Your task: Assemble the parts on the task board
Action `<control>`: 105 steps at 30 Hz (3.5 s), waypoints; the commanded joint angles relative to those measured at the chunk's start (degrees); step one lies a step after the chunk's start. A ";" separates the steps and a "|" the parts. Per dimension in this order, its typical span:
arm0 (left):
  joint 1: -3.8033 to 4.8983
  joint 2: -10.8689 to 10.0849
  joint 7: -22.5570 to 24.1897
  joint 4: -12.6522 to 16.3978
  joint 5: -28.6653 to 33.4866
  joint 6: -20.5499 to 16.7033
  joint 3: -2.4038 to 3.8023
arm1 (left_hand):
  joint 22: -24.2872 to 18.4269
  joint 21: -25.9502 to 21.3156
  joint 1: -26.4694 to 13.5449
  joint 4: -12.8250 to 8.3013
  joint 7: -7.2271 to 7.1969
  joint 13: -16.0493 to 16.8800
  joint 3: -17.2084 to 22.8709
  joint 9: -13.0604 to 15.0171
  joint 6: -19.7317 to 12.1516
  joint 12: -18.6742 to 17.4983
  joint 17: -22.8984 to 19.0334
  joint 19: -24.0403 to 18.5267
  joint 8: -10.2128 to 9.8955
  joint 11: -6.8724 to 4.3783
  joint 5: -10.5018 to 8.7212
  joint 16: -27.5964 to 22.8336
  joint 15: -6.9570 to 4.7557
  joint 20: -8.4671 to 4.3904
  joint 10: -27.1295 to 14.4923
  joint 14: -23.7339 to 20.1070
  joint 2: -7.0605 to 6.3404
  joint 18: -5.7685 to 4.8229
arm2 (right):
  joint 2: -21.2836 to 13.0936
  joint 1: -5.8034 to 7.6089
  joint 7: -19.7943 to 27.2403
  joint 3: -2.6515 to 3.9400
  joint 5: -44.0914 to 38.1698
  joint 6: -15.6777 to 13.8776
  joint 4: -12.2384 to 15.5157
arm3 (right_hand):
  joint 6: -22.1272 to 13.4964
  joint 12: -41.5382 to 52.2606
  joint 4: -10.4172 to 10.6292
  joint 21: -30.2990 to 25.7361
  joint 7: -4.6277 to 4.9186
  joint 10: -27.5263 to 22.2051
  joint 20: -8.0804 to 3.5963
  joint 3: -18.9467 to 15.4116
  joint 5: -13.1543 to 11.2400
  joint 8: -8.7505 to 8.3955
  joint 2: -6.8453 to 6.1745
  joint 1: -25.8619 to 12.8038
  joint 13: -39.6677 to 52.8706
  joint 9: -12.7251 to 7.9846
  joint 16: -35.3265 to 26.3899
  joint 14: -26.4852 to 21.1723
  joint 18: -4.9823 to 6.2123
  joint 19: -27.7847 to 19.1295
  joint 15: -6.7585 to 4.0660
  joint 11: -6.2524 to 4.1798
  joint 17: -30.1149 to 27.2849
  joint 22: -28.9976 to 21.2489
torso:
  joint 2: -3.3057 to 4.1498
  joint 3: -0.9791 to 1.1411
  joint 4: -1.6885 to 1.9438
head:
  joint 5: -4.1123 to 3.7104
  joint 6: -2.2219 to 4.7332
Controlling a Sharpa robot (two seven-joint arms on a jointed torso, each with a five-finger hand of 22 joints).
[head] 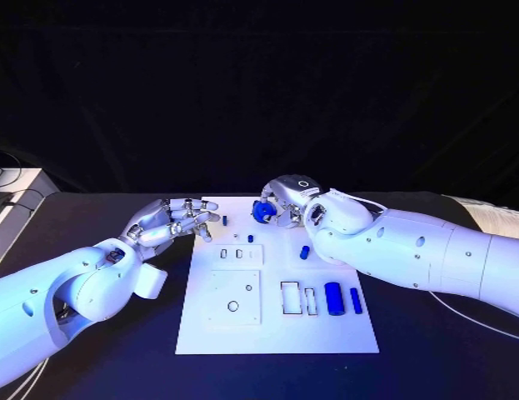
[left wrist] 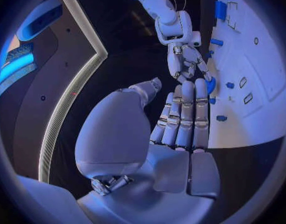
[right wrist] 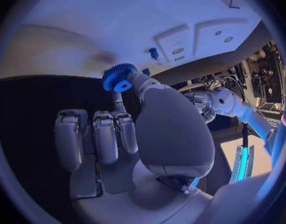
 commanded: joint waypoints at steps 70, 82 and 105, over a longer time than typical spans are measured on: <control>0.01 0.85 -0.12 -0.45 -0.16 1.46 0.05 | 0.07 0.39 -0.31 -0.33 0.61 0.11 -0.07 0.09 0.66 -0.07 -0.09 0.30 0.12 0.21 0.19 0.29 0.18 0.02 -0.33 0.41 0.50 0.29 | 7.35 -2.19 1.13 0.05 -2.71 -1.75 -9.53 | -2.97 0.12 -0.02 -0.91 1.40 5.98 0.48 1.01 -2.26 -3.76 -1.91 -3.26 15.06 -1.66 0.24 6.17 -0.65 2.46 0.55 0.87 15.08 9.96 | 0.21 0.05 0.11 | 0.68 -0.54; 0.01 0.85 -0.38 -0.56 -0.22 1.22 0.05 | 0.09 0.52 -0.39 -0.44 0.62 0.13 -0.05 0.11 0.73 -0.03 -0.22 0.29 0.09 0.22 0.19 0.32 0.18 0.02 -0.37 0.46 0.48 0.29 | 6.63 -2.19 2.29 0.05 0.29 -0.61 -9.23 | -2.29 0.12 1.35 -1.06 1.34 5.98 0.66 0.72 2.63 -4.15 -1.43 -5.38 15.06 -1.71 0.24 6.17 -0.61 2.40 0.65 0.85 15.08 9.90 | 0.19 0.05 0.11 | 0.65 -0.78; -0.05 0.82 -0.45 -0.83 -0.22 1.10 0.05 | 0.10 0.59 -0.37 -0.53 0.69 0.13 0.01 0.08 0.64 -0.05 -0.29 0.28 0.00 0.26 0.19 0.33 0.19 0.02 -0.47 0.48 0.50 0.29 | 3.70 -2.15 2.91 0.06 9.98 0.07 -7.69 | -1.27 0.12 4.38 -0.91 1.07 5.98 0.50 1.33 4.06 -4.56 0.73 -9.97 15.06 -1.72 0.24 6.17 -0.67 2.58 0.48 0.62 15.08 10.20 | 0.09 0.12 -0.02 | 0.69 -0.85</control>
